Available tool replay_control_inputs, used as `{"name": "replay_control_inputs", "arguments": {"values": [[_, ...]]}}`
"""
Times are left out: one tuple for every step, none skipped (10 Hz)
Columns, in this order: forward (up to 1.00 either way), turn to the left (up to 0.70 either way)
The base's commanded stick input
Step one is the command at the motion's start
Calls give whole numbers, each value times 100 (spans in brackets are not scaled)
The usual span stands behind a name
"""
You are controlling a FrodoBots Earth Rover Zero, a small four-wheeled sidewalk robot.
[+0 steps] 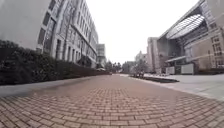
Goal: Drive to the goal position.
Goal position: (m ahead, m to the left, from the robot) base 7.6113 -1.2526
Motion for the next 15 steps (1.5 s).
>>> {"name": "replay_control_inputs", "arguments": {"values": [[45, 0], [45, 0], [45, 0], [45, 0], [45, 0], [45, 0], [45, 0], [45, 0], [45, 0], [45, 0], [45, 0], [45, 0], [45, 0], [45, 0], [45, 0]]}}
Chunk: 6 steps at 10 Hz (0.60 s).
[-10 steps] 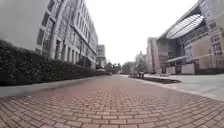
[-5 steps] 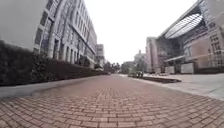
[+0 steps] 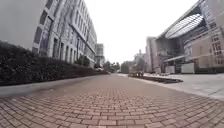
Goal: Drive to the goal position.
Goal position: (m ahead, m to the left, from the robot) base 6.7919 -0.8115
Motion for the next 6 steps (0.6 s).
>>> {"name": "replay_control_inputs", "arguments": {"values": [[45, 0], [45, 0], [45, 0], [45, 0], [45, 0], [45, 0]]}}
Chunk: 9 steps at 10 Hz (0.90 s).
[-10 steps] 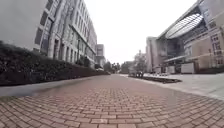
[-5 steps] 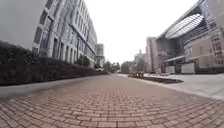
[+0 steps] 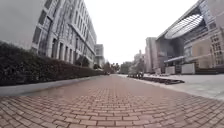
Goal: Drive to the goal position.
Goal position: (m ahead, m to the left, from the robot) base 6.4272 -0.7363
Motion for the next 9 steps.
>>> {"name": "replay_control_inputs", "arguments": {"values": [[45, 0], [45, 0], [45, 0], [45, 0], [45, 0], [45, 0], [45, 0], [45, 0], [45, 0]]}}
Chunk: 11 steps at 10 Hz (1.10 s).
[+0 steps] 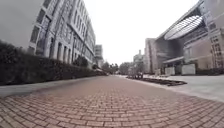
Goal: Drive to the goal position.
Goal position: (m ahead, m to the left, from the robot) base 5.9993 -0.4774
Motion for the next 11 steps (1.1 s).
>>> {"name": "replay_control_inputs", "arguments": {"values": [[45, 0], [45, 0], [45, 0], [45, 0], [45, 0], [45, 0], [45, 0], [45, 0], [45, 0], [45, 0], [45, 0]]}}
